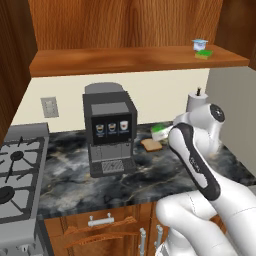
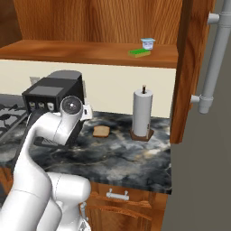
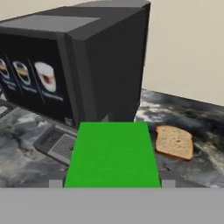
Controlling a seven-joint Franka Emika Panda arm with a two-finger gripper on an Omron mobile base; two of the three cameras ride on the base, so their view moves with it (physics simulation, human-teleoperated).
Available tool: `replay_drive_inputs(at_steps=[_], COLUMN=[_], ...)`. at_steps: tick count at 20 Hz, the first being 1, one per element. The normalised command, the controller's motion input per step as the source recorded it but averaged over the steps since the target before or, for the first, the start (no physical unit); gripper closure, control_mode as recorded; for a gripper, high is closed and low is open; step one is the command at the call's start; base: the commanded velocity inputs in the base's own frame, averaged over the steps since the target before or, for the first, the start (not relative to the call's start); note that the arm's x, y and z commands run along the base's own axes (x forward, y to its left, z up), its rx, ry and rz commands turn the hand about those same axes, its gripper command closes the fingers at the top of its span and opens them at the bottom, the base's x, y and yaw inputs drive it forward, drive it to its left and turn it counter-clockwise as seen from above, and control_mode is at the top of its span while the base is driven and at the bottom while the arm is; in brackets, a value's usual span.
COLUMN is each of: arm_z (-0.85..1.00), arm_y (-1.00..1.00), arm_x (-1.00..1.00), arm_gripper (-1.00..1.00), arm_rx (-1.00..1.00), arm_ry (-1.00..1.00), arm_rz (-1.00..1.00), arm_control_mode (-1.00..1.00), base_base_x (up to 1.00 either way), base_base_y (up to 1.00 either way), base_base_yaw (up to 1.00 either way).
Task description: Pick the sponge and sponge from the cabinet and place them on the counter.
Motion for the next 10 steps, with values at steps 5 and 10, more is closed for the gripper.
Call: replay_drive_inputs(at_steps=[5, 10], arm_z=[-0.52, -0.5], arm_y=[-0.14, -0.15], arm_x=[0.14, 0.15], arm_gripper=[1.0, 1.0], arm_rx=[-0.03, -0.02], arm_ry=[0.07, 0.02], arm_rz=[0.04, 0.04], arm_control_mode=[-1.0, -1.0], base_base_x=[0.0, 0.0], base_base_y=[0.0, 0.0], base_base_yaw=[0.0, 0.0])
